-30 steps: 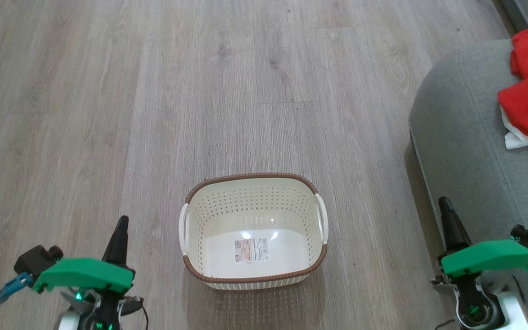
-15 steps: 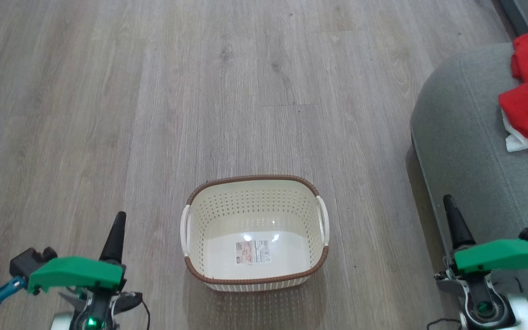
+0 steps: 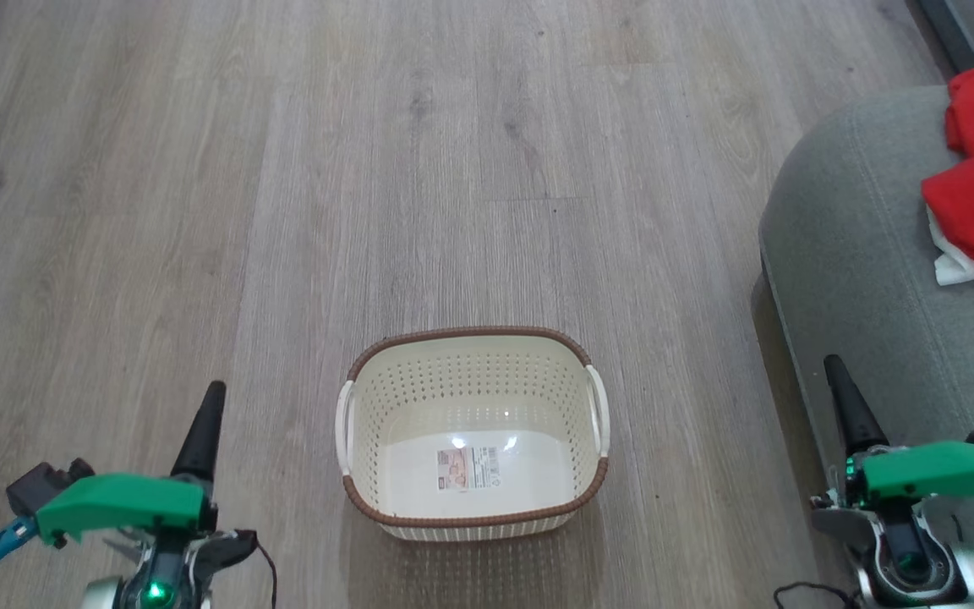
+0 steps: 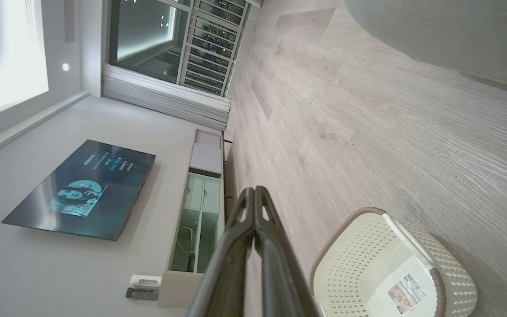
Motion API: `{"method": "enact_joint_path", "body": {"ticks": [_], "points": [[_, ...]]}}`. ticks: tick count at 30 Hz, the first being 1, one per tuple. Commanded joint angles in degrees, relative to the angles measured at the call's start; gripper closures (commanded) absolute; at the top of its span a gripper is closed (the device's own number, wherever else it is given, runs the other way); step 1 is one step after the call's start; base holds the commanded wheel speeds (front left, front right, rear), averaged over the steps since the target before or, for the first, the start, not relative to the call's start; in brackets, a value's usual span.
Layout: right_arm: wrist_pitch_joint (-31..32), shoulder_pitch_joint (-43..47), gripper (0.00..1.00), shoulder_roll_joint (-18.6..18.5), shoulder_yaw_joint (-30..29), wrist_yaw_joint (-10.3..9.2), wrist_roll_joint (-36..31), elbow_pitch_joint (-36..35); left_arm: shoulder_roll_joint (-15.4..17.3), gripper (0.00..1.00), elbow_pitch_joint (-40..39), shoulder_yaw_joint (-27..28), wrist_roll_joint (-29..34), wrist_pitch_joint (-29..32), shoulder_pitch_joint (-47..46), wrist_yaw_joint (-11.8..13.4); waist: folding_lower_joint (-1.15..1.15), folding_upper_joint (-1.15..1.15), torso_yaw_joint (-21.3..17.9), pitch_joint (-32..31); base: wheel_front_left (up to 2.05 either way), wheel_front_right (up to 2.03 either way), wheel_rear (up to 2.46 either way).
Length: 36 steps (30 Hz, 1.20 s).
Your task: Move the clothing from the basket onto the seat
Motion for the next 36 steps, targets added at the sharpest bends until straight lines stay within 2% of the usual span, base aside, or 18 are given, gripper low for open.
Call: {"method": "enact_joint_path", "body": {"ticks": [1, 23, 36], "points": [[0.52, -1.24, 1.00, -0.04, 0.63, -0.01, 1.87, -2.45, 0.19, 1.00, -2.31, 2.08, -1.49, 0.38, -1.18, -0.35, 0.00, 0.00, 0.03, -0.04, 0.00, 0.00, 0.00], [4.14, -1.03, 1.00, -0.03, -0.64, -0.01, 17.71, -4.01, -0.33, 1.00, -4.65, 4.47, -14.24, 4.00, -0.65, -1.16, 0.00, 0.00, 0.53, -0.75, 0.00, 0.00, 0.00], [4.17, -1.02, 1.00, -0.03, -0.64, -0.01, 17.84, -4.02, -0.34, 1.00, -4.67, 4.49, -14.35, 4.02, -0.65, -1.16, 0.00, 0.00, 0.53, -0.75, 0.00, 0.00, 0.00]]}}
